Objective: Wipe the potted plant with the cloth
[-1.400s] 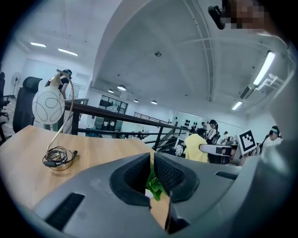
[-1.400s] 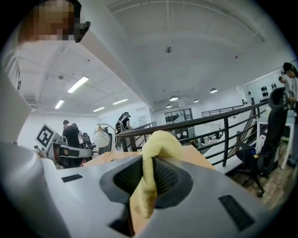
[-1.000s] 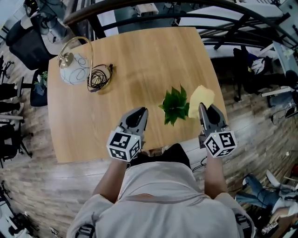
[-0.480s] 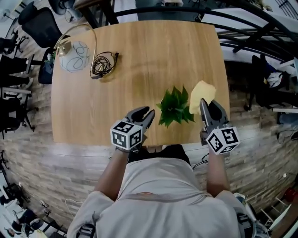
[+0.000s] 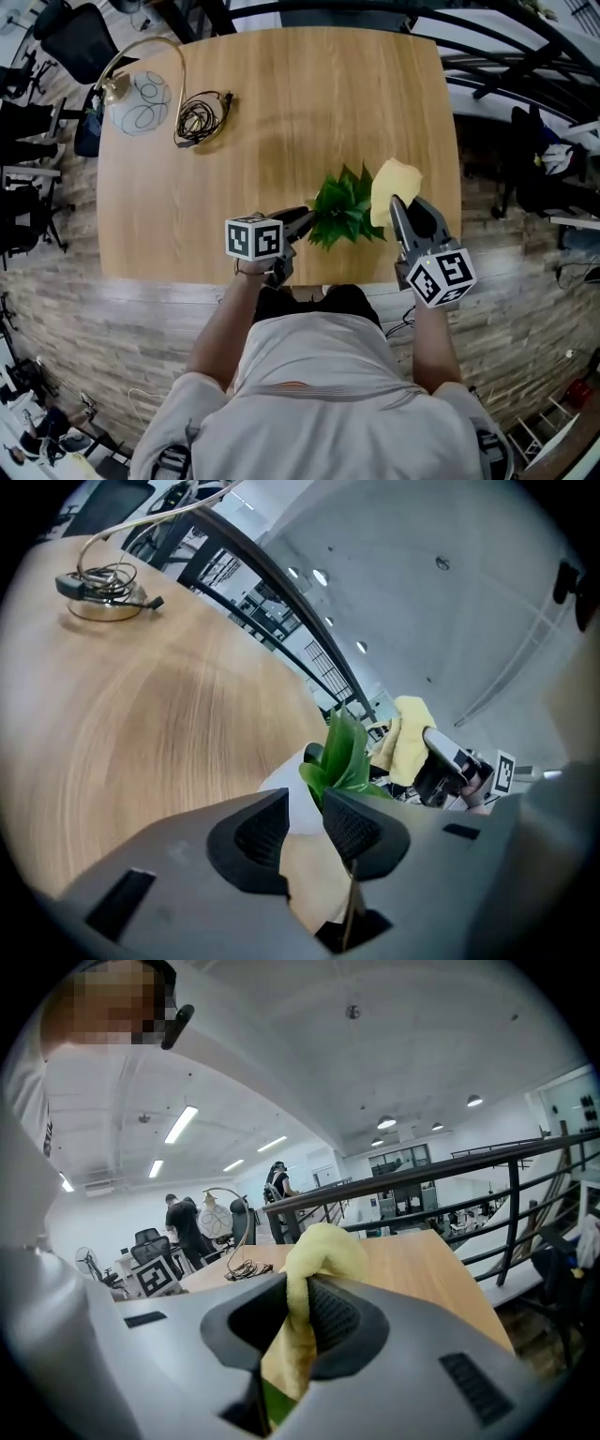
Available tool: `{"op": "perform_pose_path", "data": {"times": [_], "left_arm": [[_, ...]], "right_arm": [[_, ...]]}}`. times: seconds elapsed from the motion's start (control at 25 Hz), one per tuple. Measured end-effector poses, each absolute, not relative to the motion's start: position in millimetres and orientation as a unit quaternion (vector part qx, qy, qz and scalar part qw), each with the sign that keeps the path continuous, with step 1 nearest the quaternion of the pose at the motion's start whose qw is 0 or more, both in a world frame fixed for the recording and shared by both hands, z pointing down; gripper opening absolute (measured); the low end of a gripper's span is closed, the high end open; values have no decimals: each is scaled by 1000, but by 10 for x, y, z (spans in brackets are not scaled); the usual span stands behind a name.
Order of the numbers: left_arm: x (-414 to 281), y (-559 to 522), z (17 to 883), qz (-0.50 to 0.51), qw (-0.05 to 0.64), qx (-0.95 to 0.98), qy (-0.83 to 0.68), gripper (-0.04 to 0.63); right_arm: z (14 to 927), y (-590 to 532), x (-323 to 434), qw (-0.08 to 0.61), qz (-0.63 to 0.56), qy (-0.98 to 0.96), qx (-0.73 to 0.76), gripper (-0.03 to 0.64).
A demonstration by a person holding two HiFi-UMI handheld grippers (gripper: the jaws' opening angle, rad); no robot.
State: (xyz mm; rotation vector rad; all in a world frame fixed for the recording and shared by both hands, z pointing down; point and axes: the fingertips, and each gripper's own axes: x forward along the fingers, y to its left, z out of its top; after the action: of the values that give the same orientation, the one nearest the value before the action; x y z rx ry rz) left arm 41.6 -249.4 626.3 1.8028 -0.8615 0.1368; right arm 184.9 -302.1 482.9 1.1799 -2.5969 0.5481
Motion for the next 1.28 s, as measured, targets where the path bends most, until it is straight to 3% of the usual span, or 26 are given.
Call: {"op": "perform_pose_path", "data": {"times": [0.28,0.4,0.6,0.8,1.0,1.28], "left_arm": [[484,-2543,6316,17,579,744,-333,104],[527,-2540,6306,0,587,739,-330,63],[511,-2553,6311,-6,590,737,-329,61],[529,-2556,6304,-7,591,737,-330,61],[520,-2556,6315,-11,594,732,-334,61],[520,-2586,6316,-15,593,726,-349,55]], "right_arm": [[4890,-2981,1703,127,192,-892,388,107],[4847,-3006,1588,125,191,-899,374,107],[4677,-3069,977,116,192,-933,281,107],[5024,-3133,564,189,210,-933,221,107],[5469,-3508,990,257,189,-899,299,108],[5380,-3837,1883,264,159,-860,406,109]]}}
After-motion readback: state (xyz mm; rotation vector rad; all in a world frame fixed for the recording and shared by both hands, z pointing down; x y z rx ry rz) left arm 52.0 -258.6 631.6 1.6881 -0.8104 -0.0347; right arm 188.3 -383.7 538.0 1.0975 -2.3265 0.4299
